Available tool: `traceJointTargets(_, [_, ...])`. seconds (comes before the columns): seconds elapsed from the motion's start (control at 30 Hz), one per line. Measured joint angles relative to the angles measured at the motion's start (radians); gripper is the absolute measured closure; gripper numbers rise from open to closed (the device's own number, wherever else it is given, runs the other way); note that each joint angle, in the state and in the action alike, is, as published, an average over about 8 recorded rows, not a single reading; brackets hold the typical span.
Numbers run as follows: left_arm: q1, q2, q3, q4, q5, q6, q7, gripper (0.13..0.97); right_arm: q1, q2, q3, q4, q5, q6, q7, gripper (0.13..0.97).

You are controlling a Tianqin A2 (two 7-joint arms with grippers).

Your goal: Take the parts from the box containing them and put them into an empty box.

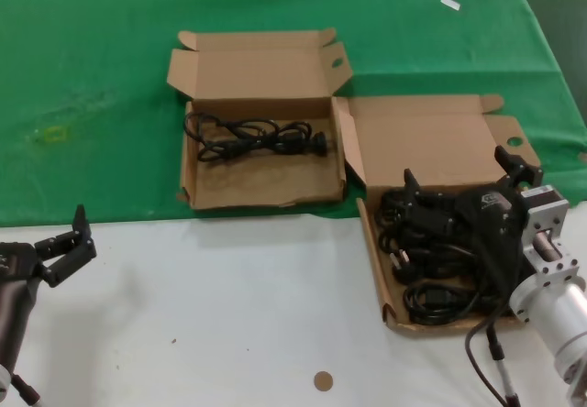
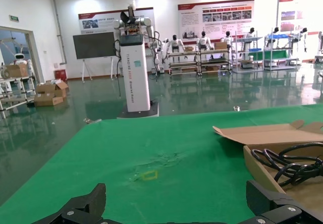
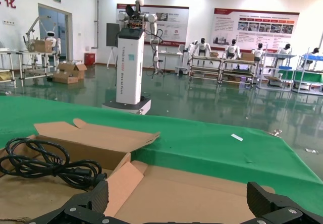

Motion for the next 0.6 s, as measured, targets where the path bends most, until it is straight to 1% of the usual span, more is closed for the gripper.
traceJointTargets(0.6, [0.0,0.0,0.0,0.0,0.0,0.0,0.0,0.132,0.0,0.0,0.0,0.0,0.0,0.0,0.0,0.129])
